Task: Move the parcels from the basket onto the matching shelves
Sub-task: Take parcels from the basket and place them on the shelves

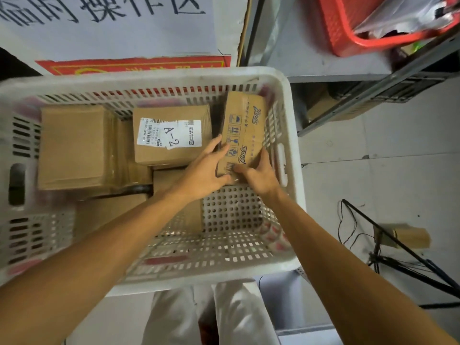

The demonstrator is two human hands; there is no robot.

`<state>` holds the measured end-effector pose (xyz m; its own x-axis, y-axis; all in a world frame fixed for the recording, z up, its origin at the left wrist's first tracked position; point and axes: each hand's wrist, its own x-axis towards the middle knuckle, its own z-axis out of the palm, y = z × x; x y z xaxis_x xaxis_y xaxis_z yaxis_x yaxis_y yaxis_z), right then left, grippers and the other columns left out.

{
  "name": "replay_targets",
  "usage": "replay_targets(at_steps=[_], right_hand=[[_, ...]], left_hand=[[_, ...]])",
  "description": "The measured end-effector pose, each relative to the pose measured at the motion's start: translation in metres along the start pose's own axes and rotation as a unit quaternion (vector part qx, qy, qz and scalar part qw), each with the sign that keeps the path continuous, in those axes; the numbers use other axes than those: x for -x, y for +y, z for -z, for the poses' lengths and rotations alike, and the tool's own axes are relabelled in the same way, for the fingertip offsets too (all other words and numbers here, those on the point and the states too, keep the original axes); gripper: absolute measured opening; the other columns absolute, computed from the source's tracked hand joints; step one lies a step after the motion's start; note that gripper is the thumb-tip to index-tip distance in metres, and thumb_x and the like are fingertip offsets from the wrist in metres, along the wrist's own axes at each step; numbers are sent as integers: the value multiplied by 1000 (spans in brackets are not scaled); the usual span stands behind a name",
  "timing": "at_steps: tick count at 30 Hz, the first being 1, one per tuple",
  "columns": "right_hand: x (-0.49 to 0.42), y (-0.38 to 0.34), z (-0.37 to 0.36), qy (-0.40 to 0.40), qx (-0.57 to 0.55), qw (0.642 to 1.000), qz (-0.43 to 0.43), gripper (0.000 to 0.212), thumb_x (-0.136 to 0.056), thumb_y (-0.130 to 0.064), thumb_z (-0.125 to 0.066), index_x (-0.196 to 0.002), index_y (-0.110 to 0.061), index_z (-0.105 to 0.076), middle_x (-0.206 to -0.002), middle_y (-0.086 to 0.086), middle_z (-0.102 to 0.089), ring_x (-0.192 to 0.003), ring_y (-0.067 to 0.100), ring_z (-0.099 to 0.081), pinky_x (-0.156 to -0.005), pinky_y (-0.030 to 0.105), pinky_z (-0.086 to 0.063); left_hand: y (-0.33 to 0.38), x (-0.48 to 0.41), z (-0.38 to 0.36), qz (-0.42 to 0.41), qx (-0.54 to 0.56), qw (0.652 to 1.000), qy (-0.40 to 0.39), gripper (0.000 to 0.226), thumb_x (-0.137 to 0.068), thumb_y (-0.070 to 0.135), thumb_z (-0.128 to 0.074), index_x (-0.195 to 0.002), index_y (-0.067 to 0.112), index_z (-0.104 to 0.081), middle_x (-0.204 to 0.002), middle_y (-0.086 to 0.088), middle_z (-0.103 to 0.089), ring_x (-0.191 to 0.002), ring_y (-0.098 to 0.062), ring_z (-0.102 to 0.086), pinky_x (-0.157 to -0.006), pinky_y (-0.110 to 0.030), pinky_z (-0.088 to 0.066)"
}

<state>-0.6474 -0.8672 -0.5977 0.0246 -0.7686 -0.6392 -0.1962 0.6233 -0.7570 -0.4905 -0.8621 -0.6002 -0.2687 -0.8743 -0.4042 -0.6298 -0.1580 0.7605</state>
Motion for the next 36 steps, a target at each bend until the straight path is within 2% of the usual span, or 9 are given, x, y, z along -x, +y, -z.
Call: replay_targets(at_steps=[2,6,9,15,21,26,29,31,36], right_hand=[[-12,7,-1,-33,61,997,-16,61,-93,-7,-59,-146,-14,-31,-134,6,-56,-123,24,-54,-105,44,-44],[-27,18,1,-19,118,993,-11,59,-96,-12,-55,-149,-18,-30,-134,1,-55,-122,17,-51,-102,30,-43],[-28,20,-2,-6,134,991,-6,58,-96,-13,-56,-148,-20,-32,-126,-7,-56,-112,7,-49,-94,21,-39],[-6,6,-12,53,169,984,-21,45,-95,-15,-58,-136,-17,-42,-126,2,-61,-103,13,-57,-83,23,-42],[51,-37,-14,-7,138,990,9,58,-93,-29,-61,-144,-14,-38,-124,-6,-52,-121,17,-52,-100,33,-46],[98,-99,-30,2,219,973,73,75,-89,-45,-62,-151,-21,-27,-155,6,-31,-141,25,-32,-111,38,-31],[123,-141,-55,-9,272,953,131,74,-87,-48,-64,-148,-26,-29,-153,8,-35,-136,29,-39,-110,43,-34],[134,-167,-75,-32,315,934,167,73,-86,-50,-64,-146,-26,-31,-145,9,-45,-131,29,-45,-108,46,-40],[159,-227,-137,-98,335,907,236,73,-84,-56,-62,-144,-23,-38,-139,8,-52,-120,26,-55,-91,33,-46]], left_hand=[[-10,-3,-2,-16,-93,995,-18,77,-83,15,-70,-147,11,-29,-157,7,-11,-141,-11,-20,-110,-18,-16],[-24,-7,-10,-46,-220,974,-26,77,-82,16,-69,-147,11,-28,-156,4,-10,-139,-16,-13,-117,-36,-19],[-31,-5,-10,-60,-283,957,-15,77,-85,24,-66,-149,19,-24,-157,3,-11,-136,-18,-13,-113,-39,-14],[-19,5,-2,-9,-261,961,-86,78,-91,30,-56,-152,26,-8,-159,11,9,-144,-19,-1,-117,-42,-5],[-3,23,55,40,-264,949,-168,72,-94,32,-52,-151,36,-8,-160,4,-1,-146,-23,1,-116,-49,-5],[29,62,137,23,-224,969,-101,63,-95,31,-52,-149,34,-21,-158,1,-20,-144,-22,-18,-117,-47,-21],[53,100,192,-30,-178,982,-57,55,-94,22,-54,-144,36,-34,-149,7,-38,-131,-12,-42,-103,-29,-41],[63,127,228,-34,-161,986,-32,48,-95,18,-53,-139,32,-42,-141,5,-49,-114,-6,-51,-83,-12,-42],[65,204,300,37,-138,986,82,42,-94,13,-53,-136,16,-49,-128,-8,-59,-111,-19,-57,-81,-16,-42]])
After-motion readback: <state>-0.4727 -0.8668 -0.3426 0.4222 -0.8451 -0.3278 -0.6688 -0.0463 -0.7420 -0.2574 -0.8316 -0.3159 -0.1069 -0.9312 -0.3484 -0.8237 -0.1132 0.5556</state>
